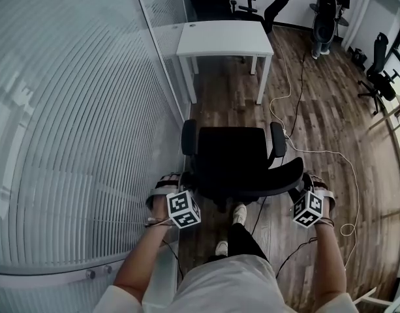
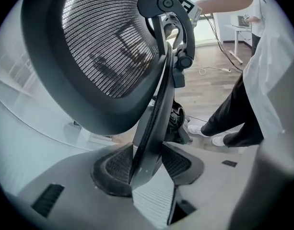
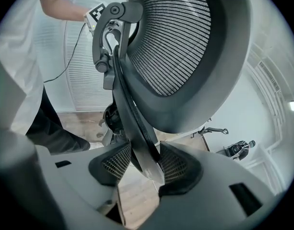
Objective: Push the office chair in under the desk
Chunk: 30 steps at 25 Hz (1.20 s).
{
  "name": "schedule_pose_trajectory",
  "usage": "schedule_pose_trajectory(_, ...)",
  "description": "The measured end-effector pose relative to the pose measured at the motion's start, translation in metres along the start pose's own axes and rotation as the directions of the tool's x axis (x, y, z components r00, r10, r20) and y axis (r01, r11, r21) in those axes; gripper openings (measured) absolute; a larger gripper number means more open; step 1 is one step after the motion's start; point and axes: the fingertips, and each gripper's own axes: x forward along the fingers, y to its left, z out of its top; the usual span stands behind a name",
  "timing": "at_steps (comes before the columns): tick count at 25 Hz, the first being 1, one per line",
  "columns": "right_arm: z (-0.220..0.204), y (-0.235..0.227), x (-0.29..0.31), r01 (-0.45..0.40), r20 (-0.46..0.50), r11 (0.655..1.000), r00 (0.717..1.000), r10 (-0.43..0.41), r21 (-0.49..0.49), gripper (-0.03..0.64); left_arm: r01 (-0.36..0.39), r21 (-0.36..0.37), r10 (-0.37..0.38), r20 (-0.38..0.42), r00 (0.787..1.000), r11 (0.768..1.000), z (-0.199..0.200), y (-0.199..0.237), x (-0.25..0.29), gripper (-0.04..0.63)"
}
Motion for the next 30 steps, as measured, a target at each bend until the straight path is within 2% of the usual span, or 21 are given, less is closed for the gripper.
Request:
schedule_pose_trajectory(16, 0.001, -0.043, 0.044, 0.005, 0.015, 1.0, 1.0, -0.005, -0.004, 0.195, -0.031, 0.007, 0.031, -0.042, 0.999, 0.999, 0.005, 0.046, 0.044, 0.204)
schedule_pose_trajectory(30, 0.021, -0.1, 0.087, -0.002, 0.028, 1.0, 1.0, 0.002, -0.008, 0.195, -0.012, 0.002, 0.012, -0.076, 0.997, 1.0, 0.005, 0.109, 0.083, 0.202)
